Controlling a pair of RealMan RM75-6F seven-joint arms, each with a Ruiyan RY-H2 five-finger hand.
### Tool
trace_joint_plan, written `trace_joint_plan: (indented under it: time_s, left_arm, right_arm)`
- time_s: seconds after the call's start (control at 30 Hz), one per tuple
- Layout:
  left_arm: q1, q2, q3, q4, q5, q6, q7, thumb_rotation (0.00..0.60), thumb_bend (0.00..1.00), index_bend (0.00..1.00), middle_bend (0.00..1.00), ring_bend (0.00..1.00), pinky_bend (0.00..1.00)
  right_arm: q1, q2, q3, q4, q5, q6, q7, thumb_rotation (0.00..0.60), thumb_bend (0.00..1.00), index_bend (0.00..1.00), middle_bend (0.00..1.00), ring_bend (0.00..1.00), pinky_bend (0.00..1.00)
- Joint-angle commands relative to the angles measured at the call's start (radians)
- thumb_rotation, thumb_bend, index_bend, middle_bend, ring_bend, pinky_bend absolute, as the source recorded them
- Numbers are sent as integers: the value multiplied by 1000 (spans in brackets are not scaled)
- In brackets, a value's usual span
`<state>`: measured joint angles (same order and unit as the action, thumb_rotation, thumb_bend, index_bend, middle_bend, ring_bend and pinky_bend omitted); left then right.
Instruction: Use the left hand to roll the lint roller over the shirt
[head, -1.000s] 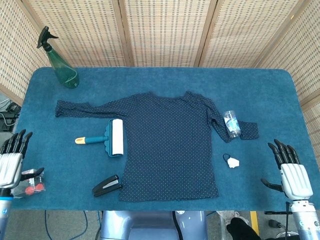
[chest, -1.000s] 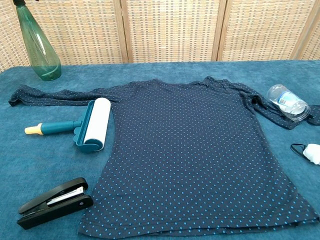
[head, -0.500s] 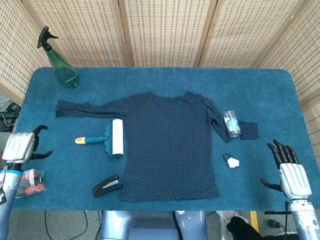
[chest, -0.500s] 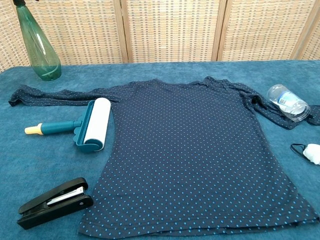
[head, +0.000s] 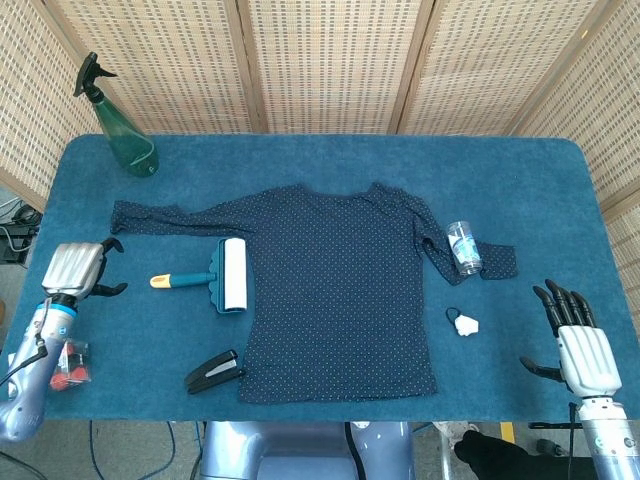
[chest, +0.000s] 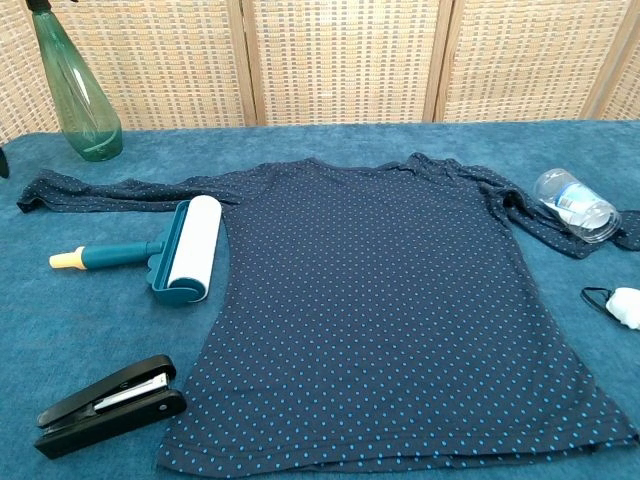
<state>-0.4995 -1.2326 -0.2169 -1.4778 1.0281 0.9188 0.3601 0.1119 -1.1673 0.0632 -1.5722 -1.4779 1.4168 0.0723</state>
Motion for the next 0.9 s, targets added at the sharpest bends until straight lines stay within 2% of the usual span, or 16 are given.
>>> trace_joint_plan:
  time_s: [0.03,0.43,0.9]
  left_arm:
    - [-28,-25,7,11,-29,-23,33,600,232,369,838,697,649]
    - [-112,-122,24,74,-157,-63,127,600,232,406,838,697,649]
    - [-176,-232,47,139,-216,-43,203,600,256,427,838,697,649]
  right_arm:
    - [0,1,1,0,0,1,3,600,106,0,0,0,0]
    - [2,3,3,9,10,-10,26,600,105,0,0,0,0]
    - [4,4,4,16,18,-22,48,600,105,0,0,0,0]
